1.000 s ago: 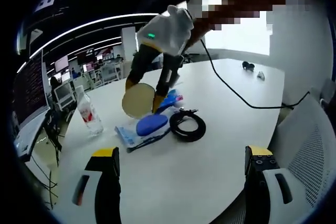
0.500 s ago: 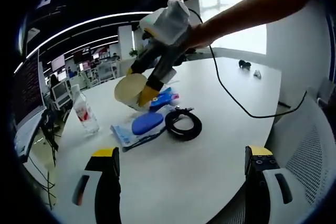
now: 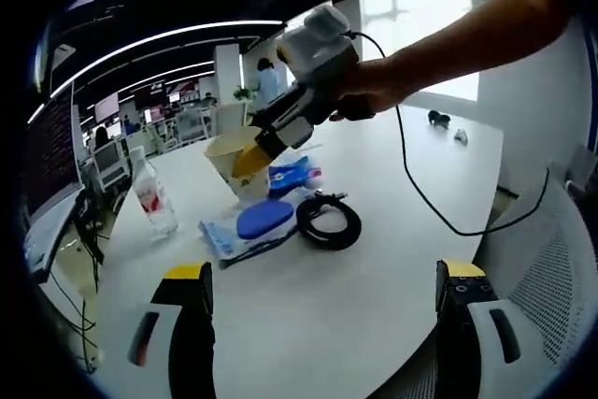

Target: Arrange the tabletop items into an orderly group along one side of the table until the central work area is clear of visible clutter.

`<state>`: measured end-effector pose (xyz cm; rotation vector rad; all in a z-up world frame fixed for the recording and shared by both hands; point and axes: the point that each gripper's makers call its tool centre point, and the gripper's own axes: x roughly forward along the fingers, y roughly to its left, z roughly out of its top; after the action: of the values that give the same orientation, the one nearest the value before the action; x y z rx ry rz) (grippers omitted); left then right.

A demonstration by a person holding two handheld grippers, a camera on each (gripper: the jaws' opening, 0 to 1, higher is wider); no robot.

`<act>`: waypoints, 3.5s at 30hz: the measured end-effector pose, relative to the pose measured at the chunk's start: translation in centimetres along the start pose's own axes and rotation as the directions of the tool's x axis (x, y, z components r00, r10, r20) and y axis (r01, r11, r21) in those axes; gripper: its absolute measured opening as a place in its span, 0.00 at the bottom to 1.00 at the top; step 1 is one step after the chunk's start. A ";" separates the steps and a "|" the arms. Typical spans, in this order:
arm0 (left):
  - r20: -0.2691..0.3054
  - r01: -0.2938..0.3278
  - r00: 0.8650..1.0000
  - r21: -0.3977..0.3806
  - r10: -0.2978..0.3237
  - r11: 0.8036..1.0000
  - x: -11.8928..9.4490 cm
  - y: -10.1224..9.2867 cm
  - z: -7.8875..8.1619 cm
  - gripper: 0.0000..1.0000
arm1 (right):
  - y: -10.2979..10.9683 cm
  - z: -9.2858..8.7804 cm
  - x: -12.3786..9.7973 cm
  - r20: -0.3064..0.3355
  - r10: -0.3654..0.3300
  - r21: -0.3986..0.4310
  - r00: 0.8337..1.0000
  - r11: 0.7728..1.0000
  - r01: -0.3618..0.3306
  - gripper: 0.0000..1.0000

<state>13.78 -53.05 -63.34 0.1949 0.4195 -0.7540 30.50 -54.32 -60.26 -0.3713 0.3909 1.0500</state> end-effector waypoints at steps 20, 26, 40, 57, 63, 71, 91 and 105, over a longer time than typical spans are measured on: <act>0.000 -0.011 1.000 -0.024 0.011 1.000 0.0 0.4 0.0 0.99 | -2.7 0.3 2.0 0.087 -0.102 0.268 0.991 0.961 0.075 0.38; -0.004 -0.011 1.000 -0.026 0.011 1.000 0.0 0.4 -0.1 0.99 | -3.6 0.4 2.9 0.102 -0.127 0.320 0.987 0.943 0.089 0.38; -0.006 -0.022 1.000 -0.037 0.022 0.999 0.0 0.7 -0.2 0.99 | -4.1 -0.4 4.5 0.073 -0.130 0.340 0.989 0.935 0.098 0.38; -0.025 -0.029 0.999 -0.038 0.028 0.999 0.1 0.8 -0.5 0.99 | -5.1 1.0 7.1 0.060 -0.114 0.309 0.992 0.947 0.090 0.39; -0.032 -0.029 0.999 -0.042 0.027 0.999 0.2 0.8 -0.7 0.99 | -6.1 0.9 8.2 0.052 -0.109 0.301 0.993 0.950 0.088 0.39; -0.039 -0.030 0.999 -0.050 0.028 0.998 0.3 0.9 -0.9 0.99 | -6.8 0.2 9.1 0.037 -0.101 0.295 0.994 0.952 0.086 0.39; -0.071 -0.023 0.997 -0.054 0.019 0.998 0.5 0.8 -1.5 0.99 | -9.1 -0.9 12.9 0.043 -0.082 0.289 0.996 0.955 0.066 0.39; -0.072 -0.030 0.997 -0.077 0.024 0.997 0.5 1.0 -1.6 0.99 | -9.6 -1.5 15.2 0.035 -0.073 0.295 0.997 0.954 0.059 0.40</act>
<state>14.34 -52.08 -64.95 0.1545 0.5123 -0.7041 45.48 -47.83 -67.81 -0.0934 0.4827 0.9173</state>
